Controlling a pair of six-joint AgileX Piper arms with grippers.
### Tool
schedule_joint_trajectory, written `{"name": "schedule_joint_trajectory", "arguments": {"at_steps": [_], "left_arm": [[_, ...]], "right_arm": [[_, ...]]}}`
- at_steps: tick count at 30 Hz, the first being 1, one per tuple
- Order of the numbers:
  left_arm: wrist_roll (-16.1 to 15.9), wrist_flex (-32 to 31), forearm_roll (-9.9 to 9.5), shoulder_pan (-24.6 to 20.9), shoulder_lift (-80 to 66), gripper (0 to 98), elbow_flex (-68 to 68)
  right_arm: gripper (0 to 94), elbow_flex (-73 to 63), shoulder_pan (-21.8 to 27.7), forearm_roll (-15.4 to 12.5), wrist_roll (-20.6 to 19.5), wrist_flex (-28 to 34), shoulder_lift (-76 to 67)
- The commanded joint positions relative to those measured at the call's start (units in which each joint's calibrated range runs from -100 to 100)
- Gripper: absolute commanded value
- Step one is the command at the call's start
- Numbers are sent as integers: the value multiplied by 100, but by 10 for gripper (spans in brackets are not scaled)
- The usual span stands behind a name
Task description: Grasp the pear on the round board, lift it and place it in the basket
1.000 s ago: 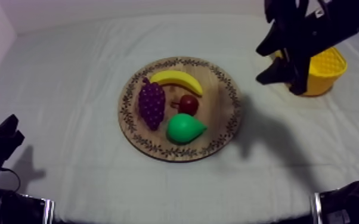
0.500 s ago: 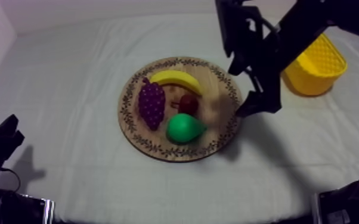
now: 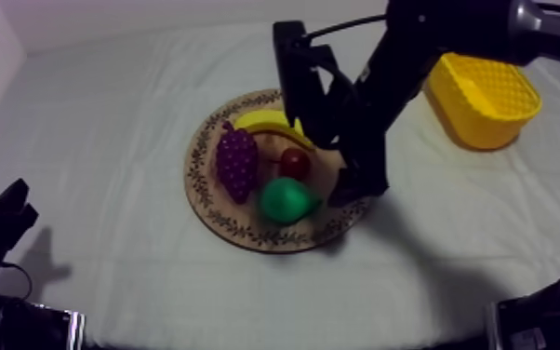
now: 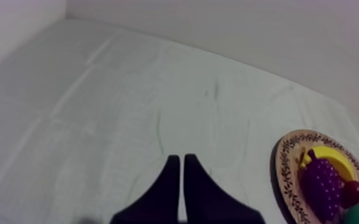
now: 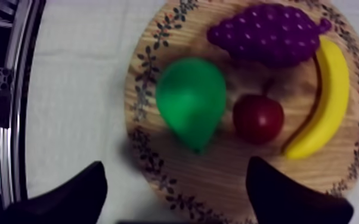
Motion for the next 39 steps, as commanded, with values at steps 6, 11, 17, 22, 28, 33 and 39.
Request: {"name": "schedule_joint_trajectory", "arguments": {"at_steps": [6,11,17,22,28,33,39], "left_arm": [[-1,1,-1,0,-2,1,-5],[-1,1,-1,0,-2,1,-5],[-1,1,-1,0,-2,1,-5],[-1,1,-1,0,-2,1,-5],[-1,1,-1,0,-2,1,-5],[-1,1,-1,0,-2,1,-5],[-1,1,-1,0,-2,1,-5]], "right_arm": [[686,-445,-148,-113,-1,27,667],[679,-797,-192,-162,0,27,1087],[660,-1193,-226,-188,4,72,1611],[635,-1477,-237,-214,11,179,1966],[592,-1592,-241,-223,70,178,2268],[510,-1675,-246,-219,78,224,2371],[385,-1640,-216,-217,121,235,2348]]}}
